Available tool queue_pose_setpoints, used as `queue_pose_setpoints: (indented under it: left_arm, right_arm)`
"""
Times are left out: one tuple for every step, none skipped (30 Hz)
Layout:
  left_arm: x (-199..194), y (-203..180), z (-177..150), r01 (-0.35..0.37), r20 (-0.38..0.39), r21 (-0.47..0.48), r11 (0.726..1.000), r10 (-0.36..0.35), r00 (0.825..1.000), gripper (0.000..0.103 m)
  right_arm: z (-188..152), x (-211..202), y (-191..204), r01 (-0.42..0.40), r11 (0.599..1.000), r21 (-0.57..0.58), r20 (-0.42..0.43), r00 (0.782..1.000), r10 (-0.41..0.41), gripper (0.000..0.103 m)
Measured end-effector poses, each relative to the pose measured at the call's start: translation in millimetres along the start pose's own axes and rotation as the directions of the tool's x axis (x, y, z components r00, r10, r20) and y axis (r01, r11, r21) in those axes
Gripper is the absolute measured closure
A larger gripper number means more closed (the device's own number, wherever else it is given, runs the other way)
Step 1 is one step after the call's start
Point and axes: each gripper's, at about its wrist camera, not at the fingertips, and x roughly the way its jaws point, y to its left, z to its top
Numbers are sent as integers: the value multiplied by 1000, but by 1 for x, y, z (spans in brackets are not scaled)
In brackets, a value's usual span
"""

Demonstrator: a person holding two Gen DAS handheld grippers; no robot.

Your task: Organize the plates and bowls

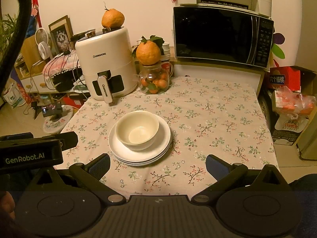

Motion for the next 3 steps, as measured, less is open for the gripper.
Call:
queue_pose_setpoints:
  left_arm:
    - [0, 0, 0, 0, -1, -1, 1000, 0, 1000, 0]
    - [0, -1, 0, -1, -1, -1, 1000, 1, 1000, 0]
    - [0, -1, 0, 0, -1, -1, 1000, 0, 1000, 0]
  right_arm:
    - [0, 0, 0, 0, 1000, -1, 0, 1000, 0, 2]
    - [0, 0, 0, 1, 1000, -1, 0, 1000, -1, 2]
    - [0, 0, 0, 1, 1000, -1, 0, 1000, -1, 2]
